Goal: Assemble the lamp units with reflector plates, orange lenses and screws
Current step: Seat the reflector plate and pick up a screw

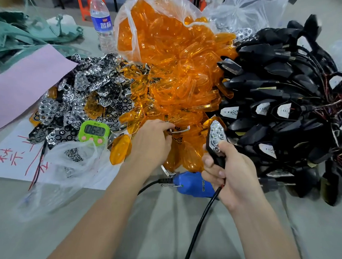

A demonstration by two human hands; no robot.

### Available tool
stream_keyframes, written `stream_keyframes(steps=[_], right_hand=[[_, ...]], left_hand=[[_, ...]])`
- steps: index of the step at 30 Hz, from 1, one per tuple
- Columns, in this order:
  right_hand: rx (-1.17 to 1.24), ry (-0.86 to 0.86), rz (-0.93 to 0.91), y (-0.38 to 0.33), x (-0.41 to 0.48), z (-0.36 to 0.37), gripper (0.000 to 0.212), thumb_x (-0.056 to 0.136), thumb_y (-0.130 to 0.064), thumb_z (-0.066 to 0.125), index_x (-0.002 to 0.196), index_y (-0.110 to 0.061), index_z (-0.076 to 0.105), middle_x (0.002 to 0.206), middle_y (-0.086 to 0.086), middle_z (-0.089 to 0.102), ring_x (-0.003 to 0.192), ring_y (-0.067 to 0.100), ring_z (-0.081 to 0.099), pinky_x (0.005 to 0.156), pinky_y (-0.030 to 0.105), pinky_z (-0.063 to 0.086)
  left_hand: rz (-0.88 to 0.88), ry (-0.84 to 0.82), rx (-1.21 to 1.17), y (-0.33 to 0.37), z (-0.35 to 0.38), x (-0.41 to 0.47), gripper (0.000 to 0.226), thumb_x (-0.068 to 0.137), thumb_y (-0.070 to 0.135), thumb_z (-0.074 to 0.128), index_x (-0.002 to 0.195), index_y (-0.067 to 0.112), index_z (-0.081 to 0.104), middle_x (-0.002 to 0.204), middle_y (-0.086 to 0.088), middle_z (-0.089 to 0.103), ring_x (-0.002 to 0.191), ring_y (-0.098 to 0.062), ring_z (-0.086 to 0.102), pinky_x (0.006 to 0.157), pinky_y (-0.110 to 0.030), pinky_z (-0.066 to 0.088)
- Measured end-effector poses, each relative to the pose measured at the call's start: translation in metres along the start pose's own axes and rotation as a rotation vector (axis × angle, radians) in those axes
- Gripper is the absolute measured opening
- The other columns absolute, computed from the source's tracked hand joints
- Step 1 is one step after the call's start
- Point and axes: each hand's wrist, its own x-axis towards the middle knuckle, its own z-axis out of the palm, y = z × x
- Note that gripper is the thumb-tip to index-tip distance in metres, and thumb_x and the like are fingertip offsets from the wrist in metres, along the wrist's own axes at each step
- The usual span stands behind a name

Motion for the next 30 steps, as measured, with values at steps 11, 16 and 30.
stream_keyframes(steps=[11,16,30], right_hand=[[-0.101,-0.017,0.014,0.012,-0.006,0.002,0.032,0.107,-0.022,0.042,0.095,0.002,0.059,0.059,0.012,0.051,0.038,0.01,0.022,0.036,0.021,0.019],[-0.101,-0.052,0.032,0.023,-0.011,0.009,0.031,0.108,-0.02,0.04,0.097,0.003,0.058,0.058,0.012,0.05,0.036,0.009,0.022,0.036,0.021,0.018],[-0.122,-0.052,0.009,0.022,-0.011,-0.004,0.034,0.107,-0.022,0.044,0.091,0.002,0.061,0.062,0.015,0.05,0.038,0.011,0.021,0.038,0.022,0.019]], left_hand=[[0.021,-0.396,-0.24,-0.019,-0.065,-0.021,0.026,0.083,0.011,0.082,0.078,0.037,0.082,0.07,0.024,0.072,0.057,0.01,0.06,0.056,-0.002,0.041],[0.059,-0.466,0.034,-0.019,-0.047,-0.036,0.025,0.081,0.017,0.082,0.09,0.04,0.08,0.083,0.025,0.066,0.072,0.005,0.059,0.053,-0.008,0.038],[-0.026,-0.124,0.07,-0.007,-0.025,0.003,0.058,0.092,0.027,0.073,0.147,0.031,0.054,0.135,0.005,0.065,0.119,-0.022,0.062,0.096,-0.041,0.053]])
